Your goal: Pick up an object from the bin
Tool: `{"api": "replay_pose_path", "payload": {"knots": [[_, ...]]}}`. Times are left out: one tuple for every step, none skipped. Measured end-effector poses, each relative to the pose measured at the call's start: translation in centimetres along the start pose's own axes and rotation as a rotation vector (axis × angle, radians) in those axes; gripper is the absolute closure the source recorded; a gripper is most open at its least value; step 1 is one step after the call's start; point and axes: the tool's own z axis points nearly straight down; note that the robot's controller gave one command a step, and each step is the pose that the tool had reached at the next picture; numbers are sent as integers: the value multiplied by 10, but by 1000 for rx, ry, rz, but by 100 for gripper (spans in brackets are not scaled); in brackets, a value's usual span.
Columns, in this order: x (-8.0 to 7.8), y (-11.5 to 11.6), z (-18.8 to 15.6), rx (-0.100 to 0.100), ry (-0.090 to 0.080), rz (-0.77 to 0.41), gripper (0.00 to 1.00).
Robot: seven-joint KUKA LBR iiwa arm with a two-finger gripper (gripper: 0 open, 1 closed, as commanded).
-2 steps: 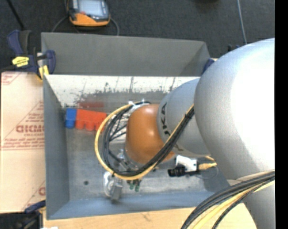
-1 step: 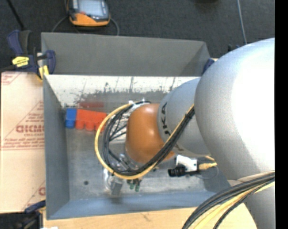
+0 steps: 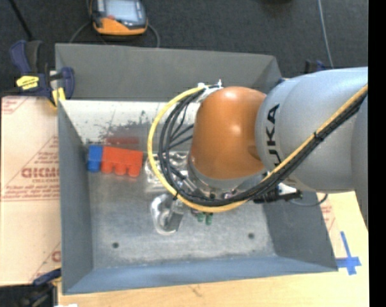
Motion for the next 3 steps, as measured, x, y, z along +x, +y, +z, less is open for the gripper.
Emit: {"api": "replay_pose_path", "payload": {"knots": [[-25,-8,115,7,13,157,100],[-6,-3,44,1,4,167,100],[-18,-4,-46,0,-1,171,100]]}}
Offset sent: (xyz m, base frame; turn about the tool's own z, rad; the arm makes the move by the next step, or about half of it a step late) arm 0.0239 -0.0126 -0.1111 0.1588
